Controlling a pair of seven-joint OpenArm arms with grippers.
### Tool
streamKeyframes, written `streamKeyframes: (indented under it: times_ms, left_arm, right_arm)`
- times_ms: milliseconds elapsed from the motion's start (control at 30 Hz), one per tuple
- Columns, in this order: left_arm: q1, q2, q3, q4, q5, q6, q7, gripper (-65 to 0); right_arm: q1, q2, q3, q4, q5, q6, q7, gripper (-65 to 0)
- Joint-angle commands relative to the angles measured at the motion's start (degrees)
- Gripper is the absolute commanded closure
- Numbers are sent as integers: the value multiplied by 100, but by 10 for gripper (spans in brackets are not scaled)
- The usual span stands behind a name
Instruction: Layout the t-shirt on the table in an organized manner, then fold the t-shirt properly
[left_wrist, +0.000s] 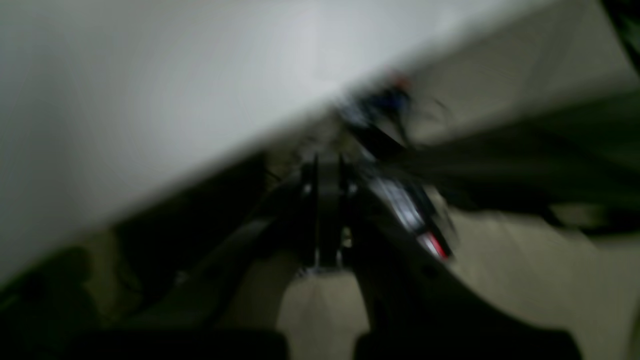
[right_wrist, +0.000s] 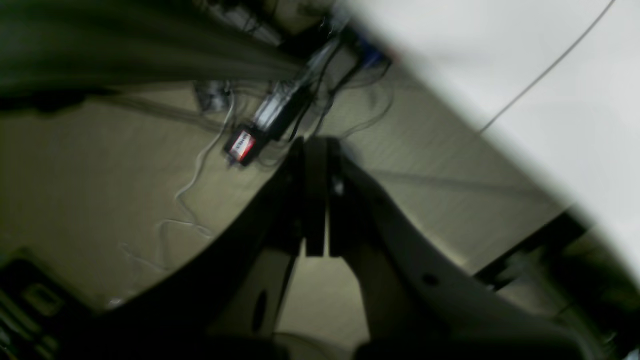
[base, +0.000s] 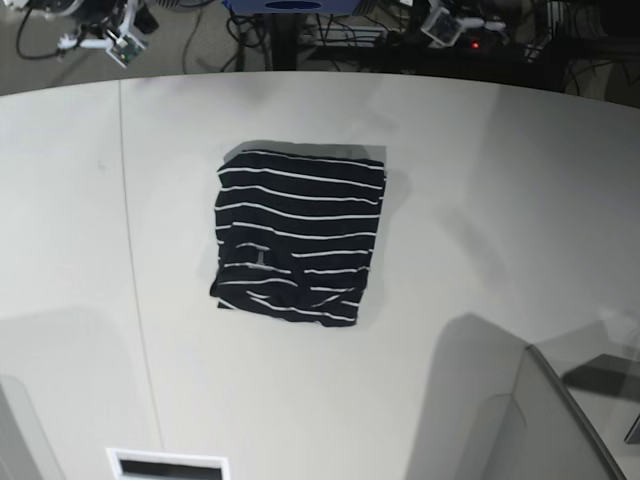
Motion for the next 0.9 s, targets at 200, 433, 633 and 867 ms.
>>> streamKeyframes:
  times_ms: [200,433,633,867]
  left_arm:
    - [-334,-37,404,-1349,-45,46,-83,0]
    - [-1494,7,993,-3432,-45,55,-91,0]
    - [-2716,201,1134,-6052,-36,635,-1076,0]
    - [-4519,262,1108,-10232,8,644,-3766,0]
  right_arm:
    - [641,-209,-982,-1890,36,21,106,0]
    - [2259,-552,-2160,-5116,54,21,150,0]
    - [3762,-1282,-2564,-8967,45,-5,1997,-3]
    - [4052,-1704,-2670,-10637,45,-14,5223,-8]
